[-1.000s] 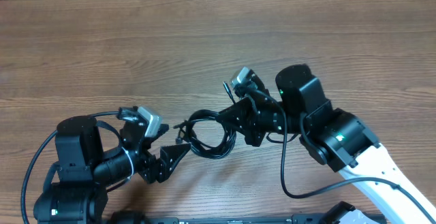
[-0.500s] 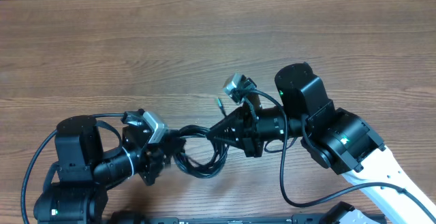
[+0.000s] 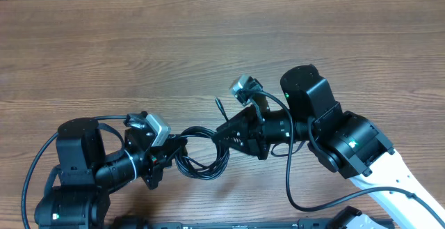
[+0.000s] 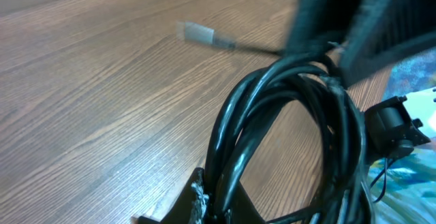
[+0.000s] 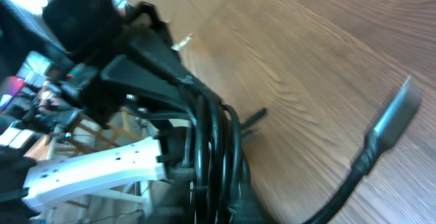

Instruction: Untangle cables

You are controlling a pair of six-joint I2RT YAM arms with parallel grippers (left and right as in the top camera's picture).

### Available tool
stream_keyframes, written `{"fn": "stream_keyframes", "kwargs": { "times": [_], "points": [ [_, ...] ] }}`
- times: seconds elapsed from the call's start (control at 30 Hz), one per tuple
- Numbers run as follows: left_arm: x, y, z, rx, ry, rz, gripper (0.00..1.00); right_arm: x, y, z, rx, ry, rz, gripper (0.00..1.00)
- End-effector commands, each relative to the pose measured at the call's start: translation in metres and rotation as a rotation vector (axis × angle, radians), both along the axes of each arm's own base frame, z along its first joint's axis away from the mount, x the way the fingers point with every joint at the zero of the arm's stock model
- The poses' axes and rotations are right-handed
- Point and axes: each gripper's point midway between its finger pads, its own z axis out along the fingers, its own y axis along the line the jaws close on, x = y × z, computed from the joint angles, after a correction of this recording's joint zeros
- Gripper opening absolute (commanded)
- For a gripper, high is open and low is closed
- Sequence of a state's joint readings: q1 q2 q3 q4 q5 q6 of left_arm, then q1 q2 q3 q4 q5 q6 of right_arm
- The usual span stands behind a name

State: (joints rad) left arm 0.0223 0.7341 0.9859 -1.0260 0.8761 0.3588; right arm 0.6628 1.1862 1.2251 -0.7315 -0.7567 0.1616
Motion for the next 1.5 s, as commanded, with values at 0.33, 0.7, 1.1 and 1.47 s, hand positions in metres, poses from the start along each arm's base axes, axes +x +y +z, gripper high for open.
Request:
{"fn": "stream_keyframes", "kwargs": {
  "times": [0.33,0.7,1.1,1.47],
  "points": [
    [-0.017,-0.016,0.016,-0.141,0.037,-0.102,0.05,0.014,0.003,-0.003,-0.037,-0.027,-0.042,0.44],
    [-0.017,-0.016,0.016,-0.145,0.045,-0.098,0.09,0.034,0.004,-0.012,-0.073,-0.062,-0.109,0.04],
    [-0.017,-0.016,0.016,-0.144,0.045,-0.098,0.10,0.079,-0.017,-0.020,-0.157,-0.063,-0.419,0.04],
    [-0.017,-0.016,0.015,-0.139,0.047,-0.093,0.13,0.085,-0.019,-0.017,-0.141,-0.037,-0.476,0.04]
  ]
}}
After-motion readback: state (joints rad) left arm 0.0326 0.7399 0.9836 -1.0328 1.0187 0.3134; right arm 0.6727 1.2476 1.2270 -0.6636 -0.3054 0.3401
